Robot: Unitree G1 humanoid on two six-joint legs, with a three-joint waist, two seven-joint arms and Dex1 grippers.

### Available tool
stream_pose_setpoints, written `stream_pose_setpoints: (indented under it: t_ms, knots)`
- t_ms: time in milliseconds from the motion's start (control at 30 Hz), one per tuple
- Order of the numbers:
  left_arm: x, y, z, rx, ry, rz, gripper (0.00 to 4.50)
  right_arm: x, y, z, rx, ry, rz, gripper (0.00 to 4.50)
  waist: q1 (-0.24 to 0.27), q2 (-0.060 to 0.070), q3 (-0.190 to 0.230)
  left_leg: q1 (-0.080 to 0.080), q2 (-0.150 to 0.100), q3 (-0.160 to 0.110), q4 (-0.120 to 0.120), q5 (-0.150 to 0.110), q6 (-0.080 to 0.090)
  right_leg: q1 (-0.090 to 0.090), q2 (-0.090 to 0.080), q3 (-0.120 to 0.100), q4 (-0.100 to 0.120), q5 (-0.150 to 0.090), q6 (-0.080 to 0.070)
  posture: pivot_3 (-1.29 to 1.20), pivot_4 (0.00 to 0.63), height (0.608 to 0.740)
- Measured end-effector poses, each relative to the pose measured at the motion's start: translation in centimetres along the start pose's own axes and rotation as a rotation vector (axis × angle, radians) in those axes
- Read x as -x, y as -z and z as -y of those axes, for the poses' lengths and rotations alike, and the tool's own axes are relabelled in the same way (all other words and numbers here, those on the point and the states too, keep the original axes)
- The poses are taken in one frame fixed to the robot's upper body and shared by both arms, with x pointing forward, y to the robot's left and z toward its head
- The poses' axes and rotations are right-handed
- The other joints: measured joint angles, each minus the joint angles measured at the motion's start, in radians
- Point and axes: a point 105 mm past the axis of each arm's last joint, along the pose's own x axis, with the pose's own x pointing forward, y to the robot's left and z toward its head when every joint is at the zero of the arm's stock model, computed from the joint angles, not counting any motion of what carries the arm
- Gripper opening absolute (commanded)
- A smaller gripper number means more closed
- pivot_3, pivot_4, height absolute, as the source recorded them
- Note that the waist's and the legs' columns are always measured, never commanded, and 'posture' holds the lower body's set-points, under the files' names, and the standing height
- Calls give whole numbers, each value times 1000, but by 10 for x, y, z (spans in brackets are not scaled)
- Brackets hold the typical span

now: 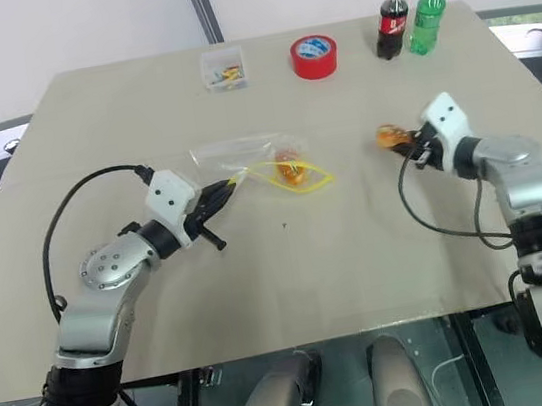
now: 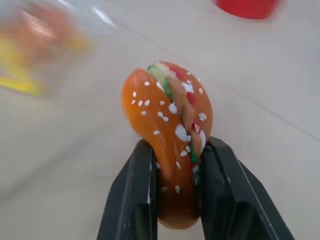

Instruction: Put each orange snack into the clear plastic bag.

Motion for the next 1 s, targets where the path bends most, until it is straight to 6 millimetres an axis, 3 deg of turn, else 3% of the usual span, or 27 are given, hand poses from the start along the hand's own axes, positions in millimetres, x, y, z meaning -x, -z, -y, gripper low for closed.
stream_pose_setpoints:
  t_ms: [100,233,400,600,700,833,933,1000]
  knots:
    - [0,-2,1,-7,12,11,0,-19,-23,-71,-81,-137,61,1003,-2,0,0,-4,0,0,2,0,0,-4,0,0,2,1,-1,0,150,710]
    - [3,-5,8,-4,50,30,0,-41,-38,-116,-188,-160,72,1003,7,0,-1,-5,-1,-1,3,0,0,-4,1,-1,1,2,-2,0,150,710]
    - [13,-1,15,-33,103,18,0,-62,-28,-121,-259,-106,15,1003,22,0,-1,-6,-1,-1,3,0,0,-5,3,-2,1,2,-2,0,150,710]
    - [20,2,27,-61,158,16,0,-81,-12,-113,-288,-69,-45,1003,19,0,0,-6,-1,-1,2,0,0,-5,3,-2,1,2,-2,0,150,710]
    - [21,4,31,-74,173,9,0,-87,-15,-115,-294,-82,-32,1003,14,0,0,-6,-1,-1,2,0,0,-6,3,-2,1,2,-2,0,150,710]
    - [21,6,33,-79,175,0,0,-110,-35,-141,-338,-178,35,1003,-3,0,-1,-6,0,-1,2,1,-1,-6,4,-2,2,2,-2,0,150,710]
    - [22,7,33,-82,172,-8,0,-123,-37,-149,-337,-197,43,1879,-7,0,-1,-5,-1,-1,2,1,-1,-6,5,-1,2,2,-2,0,150,710]
    - [22,10,33,-73,165,-16,0,-128,-31,-147,-333,-183,30,2744,-5,0,-1,-6,-1,-1,2,1,-1,-6,5,-2,1,2,-2,0,150,710]
